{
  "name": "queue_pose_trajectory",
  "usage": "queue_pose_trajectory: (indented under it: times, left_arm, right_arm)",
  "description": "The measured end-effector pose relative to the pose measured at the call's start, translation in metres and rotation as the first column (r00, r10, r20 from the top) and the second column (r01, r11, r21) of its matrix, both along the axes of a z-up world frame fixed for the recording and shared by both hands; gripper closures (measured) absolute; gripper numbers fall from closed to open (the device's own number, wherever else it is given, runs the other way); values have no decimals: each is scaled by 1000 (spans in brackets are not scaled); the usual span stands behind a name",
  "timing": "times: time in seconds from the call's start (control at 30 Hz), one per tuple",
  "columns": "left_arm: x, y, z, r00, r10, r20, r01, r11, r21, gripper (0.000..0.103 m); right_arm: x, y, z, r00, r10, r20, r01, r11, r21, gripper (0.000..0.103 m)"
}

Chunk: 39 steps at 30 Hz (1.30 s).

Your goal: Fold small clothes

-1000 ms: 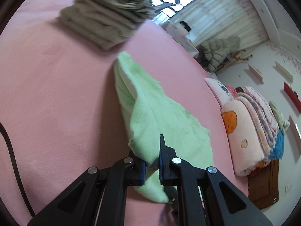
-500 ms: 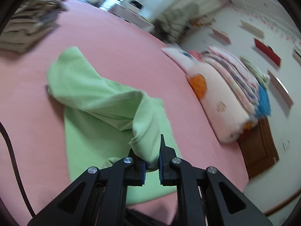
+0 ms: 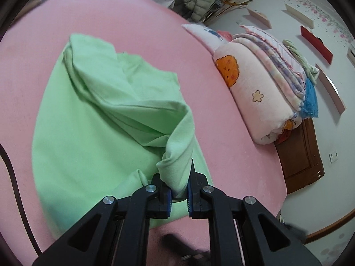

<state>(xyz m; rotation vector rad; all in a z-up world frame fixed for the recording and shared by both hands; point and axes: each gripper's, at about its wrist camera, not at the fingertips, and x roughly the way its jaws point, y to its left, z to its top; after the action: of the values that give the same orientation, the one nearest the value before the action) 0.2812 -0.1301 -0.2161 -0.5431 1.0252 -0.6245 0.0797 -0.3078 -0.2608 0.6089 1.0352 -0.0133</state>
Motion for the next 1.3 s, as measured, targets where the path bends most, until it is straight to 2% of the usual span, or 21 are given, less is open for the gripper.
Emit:
queue_pose_trajectory:
  times: [0.07, 0.27, 0.37, 0.5, 0.7, 0.8, 0.9, 0.97, 1.03, 1.1, 1.17, 1.3]
  left_arm:
    - [-1, -3, -8, 1000, 9, -24, -9, 1000, -6, 95]
    - [-3, -16, -21, 998, 34, -45, -34, 999, -2, 95]
    - [-4, -23, -25, 998, 32, -45, -31, 999, 10, 95]
    - [-9, -27, -19, 999, 37, -26, -37, 999, 5, 95]
    - [-11, -41, -3, 1000, 17, 15, -16, 999, -29, 95]
    - [-9, -52, -15, 1000, 12, -13, -12, 1000, -23, 95]
    - [-9, -58, -32, 998, 23, -53, -24, 1000, -19, 94]
    - [-11, -57, -40, 997, 36, -70, -39, 999, -37, 91]
    - [-13, -57, -43, 996, 46, -70, -50, 997, -56, 90]
    - [-15, -57, -44, 996, 56, -67, -60, 996, -71, 86]
    - [-17, -58, -44, 996, 63, -63, -68, 994, -80, 83]
    - [-26, -55, -46, 994, 90, -67, -97, 989, -112, 78]
  right_arm:
    - [3, -11, 12, 1000, -1, -1, 0, 998, -69, 101]
    - [25, -42, 41, 998, 0, 62, 9, 988, -157, 99]
    - [48, -45, 51, 996, 49, 74, -34, 981, -193, 99]
    - [57, -47, 58, 989, 118, 89, -92, 961, -260, 99]
    - [75, -52, 73, 980, 157, 122, -122, 959, -256, 99]
    - [87, -60, 76, 977, 175, 119, -143, 961, -235, 98]
    - [100, -61, 72, 970, 230, 83, -208, 953, -220, 98]
    - [112, -57, 69, 957, 285, 50, -268, 938, -220, 98]
    - [125, -50, 69, 940, 341, 29, -327, 921, -213, 89]
    - [136, -39, 71, 919, 394, 23, -379, 897, -228, 69]
    - [147, -23, 76, 888, 459, 25, -438, 862, -256, 63]
    - [172, 14, 79, 804, 594, -9, -569, 766, -300, 62]
